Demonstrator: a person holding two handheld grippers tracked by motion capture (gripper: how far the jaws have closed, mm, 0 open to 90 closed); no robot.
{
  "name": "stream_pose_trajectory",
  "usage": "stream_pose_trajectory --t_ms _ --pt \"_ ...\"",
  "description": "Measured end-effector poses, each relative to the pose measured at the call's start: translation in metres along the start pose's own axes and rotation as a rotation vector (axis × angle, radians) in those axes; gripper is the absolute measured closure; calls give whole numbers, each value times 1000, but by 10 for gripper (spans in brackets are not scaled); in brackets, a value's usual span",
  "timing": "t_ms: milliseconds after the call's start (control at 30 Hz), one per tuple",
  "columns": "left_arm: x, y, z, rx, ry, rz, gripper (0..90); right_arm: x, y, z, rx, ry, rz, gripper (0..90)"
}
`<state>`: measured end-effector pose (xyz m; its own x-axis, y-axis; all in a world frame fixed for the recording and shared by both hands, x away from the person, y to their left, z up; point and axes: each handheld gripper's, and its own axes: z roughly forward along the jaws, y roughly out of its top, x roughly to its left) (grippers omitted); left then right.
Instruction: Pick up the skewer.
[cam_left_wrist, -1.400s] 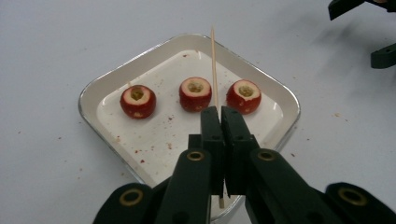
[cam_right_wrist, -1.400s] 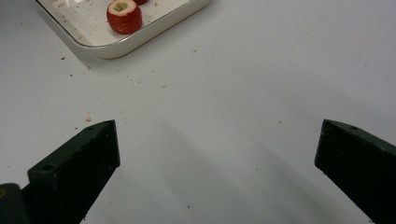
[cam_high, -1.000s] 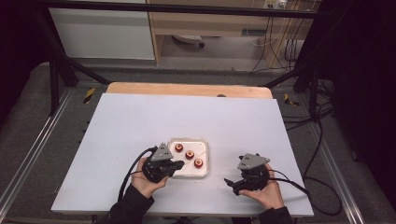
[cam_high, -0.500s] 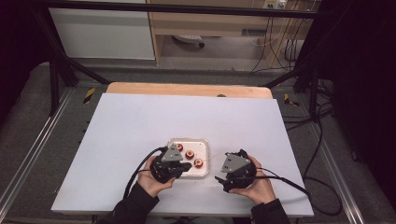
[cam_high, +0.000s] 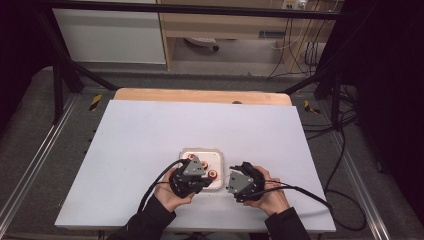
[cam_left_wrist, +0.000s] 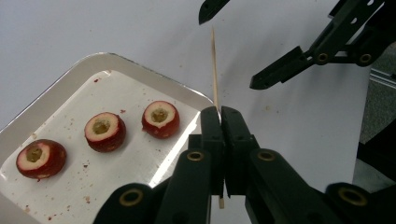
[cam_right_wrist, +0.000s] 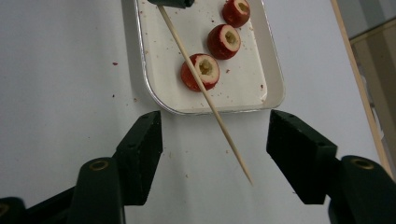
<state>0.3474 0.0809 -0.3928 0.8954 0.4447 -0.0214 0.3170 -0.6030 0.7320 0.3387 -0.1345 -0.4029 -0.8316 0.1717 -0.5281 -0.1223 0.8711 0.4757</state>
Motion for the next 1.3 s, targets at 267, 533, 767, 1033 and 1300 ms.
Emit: stream_pose_trajectory --t_ms 267,533,767,1033,1300 --pt "-5 4 5 28 -14 34 884 4 -1 4 26 13 -140 516" --pt "-8 5 9 37 -22 49 884 8 -2 9 47 34 -235 667" --pt "-10 5 11 46 -35 59 884 10 -4 9 80 27 -309 772" --pt "-11 4 12 51 -40 67 884 11 -4 10 87 27 -368 844" --pt "-10 3 13 52 -42 64 884 13 -4 10 96 25 -404 889"
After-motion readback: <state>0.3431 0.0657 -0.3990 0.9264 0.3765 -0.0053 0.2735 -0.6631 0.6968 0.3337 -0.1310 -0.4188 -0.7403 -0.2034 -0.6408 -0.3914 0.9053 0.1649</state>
